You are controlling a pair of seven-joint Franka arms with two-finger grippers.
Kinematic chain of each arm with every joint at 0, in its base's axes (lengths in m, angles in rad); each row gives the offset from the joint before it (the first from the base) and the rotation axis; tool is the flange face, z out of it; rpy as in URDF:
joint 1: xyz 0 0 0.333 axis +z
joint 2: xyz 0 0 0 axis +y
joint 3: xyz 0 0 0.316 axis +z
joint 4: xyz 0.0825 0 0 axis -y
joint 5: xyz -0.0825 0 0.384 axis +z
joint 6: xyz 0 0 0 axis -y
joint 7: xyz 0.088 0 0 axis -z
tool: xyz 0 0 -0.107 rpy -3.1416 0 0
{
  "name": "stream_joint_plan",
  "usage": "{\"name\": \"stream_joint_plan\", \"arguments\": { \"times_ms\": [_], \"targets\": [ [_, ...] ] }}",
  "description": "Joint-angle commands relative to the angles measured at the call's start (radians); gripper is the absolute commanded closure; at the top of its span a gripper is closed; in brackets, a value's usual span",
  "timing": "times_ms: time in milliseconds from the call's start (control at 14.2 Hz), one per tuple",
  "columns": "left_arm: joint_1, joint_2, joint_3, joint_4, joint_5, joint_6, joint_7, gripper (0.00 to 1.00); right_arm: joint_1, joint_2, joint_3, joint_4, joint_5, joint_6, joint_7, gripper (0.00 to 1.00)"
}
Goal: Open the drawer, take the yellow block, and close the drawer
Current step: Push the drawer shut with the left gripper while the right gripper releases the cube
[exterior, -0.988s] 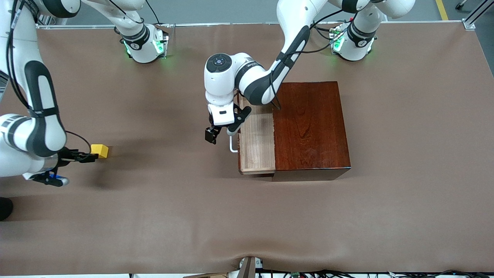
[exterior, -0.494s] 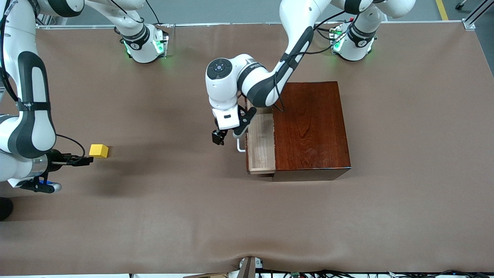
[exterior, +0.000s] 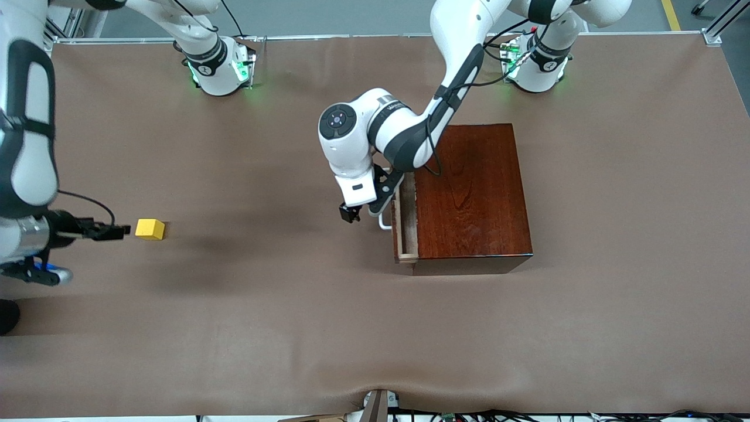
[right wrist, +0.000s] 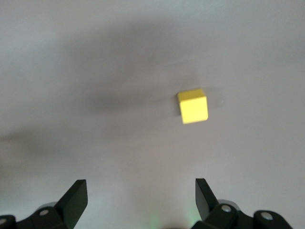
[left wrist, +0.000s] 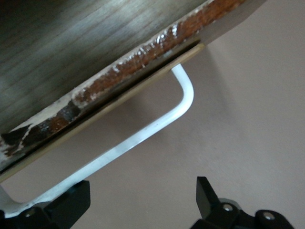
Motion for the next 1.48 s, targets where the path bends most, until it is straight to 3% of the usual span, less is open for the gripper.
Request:
{"name": "stream_joint_plan", "arguments": {
  "times_ms": [0,282,776,1200,1412],
  "targets": [
    [0.021,-0.027,0.010,-0.034,0.041,-0.060,0.040,0.00,0.012,-0.118,0.032,-0.028,0.007,-0.038,0.027,0.00],
    [0.037,-0.026,0.010,-0.037,0.042,-0.078,0.053,0.00,0.068,-0.225,0.029,-0.026,-0.008,-0.101,0.027,0.00],
    [0.049,-0.029,0.011,-0.036,0.058,-0.140,0.054,0.00,0.069,-0.360,0.031,-0.048,-0.010,-0.117,0.025,0.00],
    [0.046,-0.052,0.002,-0.024,0.056,-0.143,0.057,0.00,0.066,-0.469,0.029,-0.187,-0.045,-0.038,-0.001,0.00],
    [0.046,-0.134,-0.002,-0.014,0.052,-0.140,0.081,0.00,0.063,-0.526,0.029,-0.279,-0.046,0.036,-0.068,0.00]
  ]
}}
